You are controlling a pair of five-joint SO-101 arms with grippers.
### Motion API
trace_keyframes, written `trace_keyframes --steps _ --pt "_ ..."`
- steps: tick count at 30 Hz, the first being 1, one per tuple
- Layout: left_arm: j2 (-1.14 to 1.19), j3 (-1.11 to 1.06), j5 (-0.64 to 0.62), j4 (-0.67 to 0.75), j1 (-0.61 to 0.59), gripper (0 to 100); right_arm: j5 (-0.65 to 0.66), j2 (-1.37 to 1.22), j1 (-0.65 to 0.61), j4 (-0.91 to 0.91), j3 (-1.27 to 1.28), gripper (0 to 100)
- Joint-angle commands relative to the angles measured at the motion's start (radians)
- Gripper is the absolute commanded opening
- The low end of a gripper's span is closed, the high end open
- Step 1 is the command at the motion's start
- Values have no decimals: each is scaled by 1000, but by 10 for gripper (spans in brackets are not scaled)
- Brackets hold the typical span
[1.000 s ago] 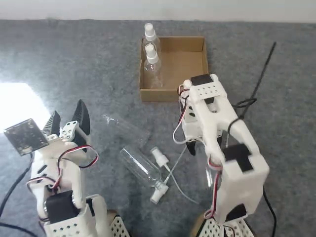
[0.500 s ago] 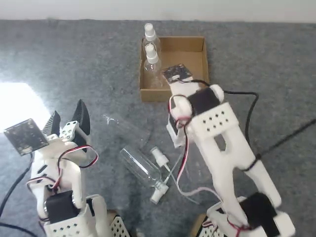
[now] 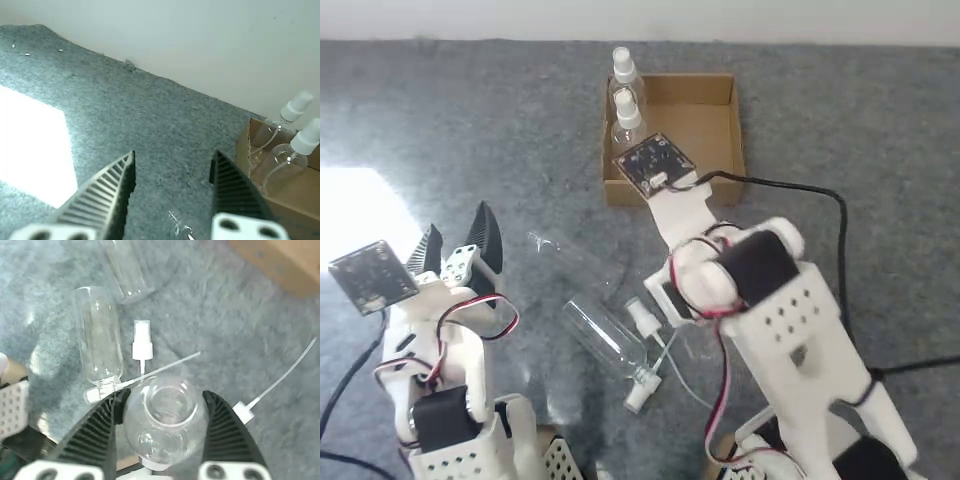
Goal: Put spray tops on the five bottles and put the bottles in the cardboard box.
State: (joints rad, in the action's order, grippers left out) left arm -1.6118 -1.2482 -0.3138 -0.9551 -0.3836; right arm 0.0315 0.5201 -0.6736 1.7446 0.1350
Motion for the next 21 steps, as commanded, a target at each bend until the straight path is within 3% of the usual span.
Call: trace_keyframes --steps 1,12,21 --pt "-8 19 -5 12 -3 224 132 88 -7 -21 -5 91" --pt "-8 19 -5 12 -3 224 198 239 -2 -179 178 90" --pt "-8 19 -5 12 -3 224 292 473 -1 -510 534 91"
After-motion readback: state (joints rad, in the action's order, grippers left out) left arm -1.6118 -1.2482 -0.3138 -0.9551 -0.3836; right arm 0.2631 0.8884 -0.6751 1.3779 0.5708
